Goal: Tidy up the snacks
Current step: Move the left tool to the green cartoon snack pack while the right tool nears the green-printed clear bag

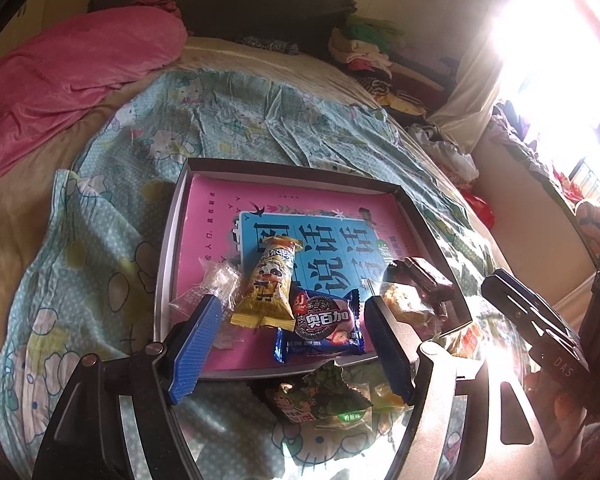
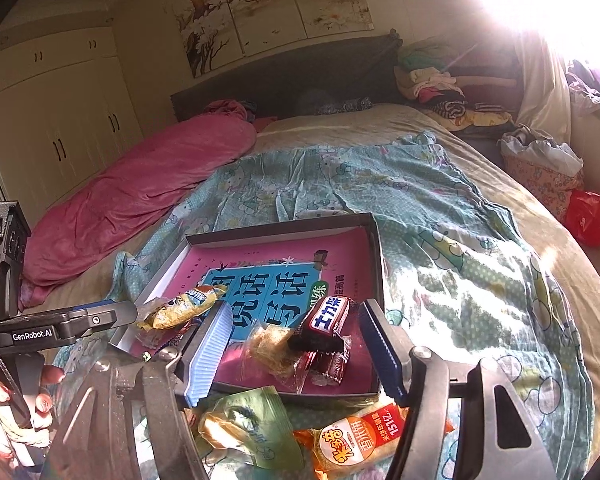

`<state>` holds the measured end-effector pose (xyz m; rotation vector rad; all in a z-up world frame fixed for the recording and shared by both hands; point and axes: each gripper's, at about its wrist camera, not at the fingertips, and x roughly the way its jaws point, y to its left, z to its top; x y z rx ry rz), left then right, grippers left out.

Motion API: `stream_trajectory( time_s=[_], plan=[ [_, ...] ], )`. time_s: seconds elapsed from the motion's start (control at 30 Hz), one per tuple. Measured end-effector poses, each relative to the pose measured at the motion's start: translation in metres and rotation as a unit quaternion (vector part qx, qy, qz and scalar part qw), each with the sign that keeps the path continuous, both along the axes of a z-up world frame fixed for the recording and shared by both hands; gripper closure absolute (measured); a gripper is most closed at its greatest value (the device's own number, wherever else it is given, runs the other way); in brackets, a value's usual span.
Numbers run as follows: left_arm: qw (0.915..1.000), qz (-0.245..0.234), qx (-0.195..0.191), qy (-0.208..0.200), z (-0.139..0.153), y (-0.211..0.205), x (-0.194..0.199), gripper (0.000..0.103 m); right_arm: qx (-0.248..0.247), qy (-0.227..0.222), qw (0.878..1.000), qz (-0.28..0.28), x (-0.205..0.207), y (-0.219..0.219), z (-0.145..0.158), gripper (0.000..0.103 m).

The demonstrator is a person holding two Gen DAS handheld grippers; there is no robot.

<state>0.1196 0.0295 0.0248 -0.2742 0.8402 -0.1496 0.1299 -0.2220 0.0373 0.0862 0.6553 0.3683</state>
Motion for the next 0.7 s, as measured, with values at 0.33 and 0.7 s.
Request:
stream_trajectory(
  time_s=[0.33, 0.7],
  plan=[
    [1.0000, -0.005, 0.004, 0.002, 0.001, 0.002, -0.010, 0.027, -0.008, -0.003, 1.000, 0.017, -0.012, 0.005, 0.002, 0.034],
    [0.9997, -0.015, 0.018, 0.004, 0.001, -0.002, -0.019, 0.027, -0.022, 0.002, 0.999, 0.037, -0.026, 0.017, -0.001, 0.033]
  ],
)
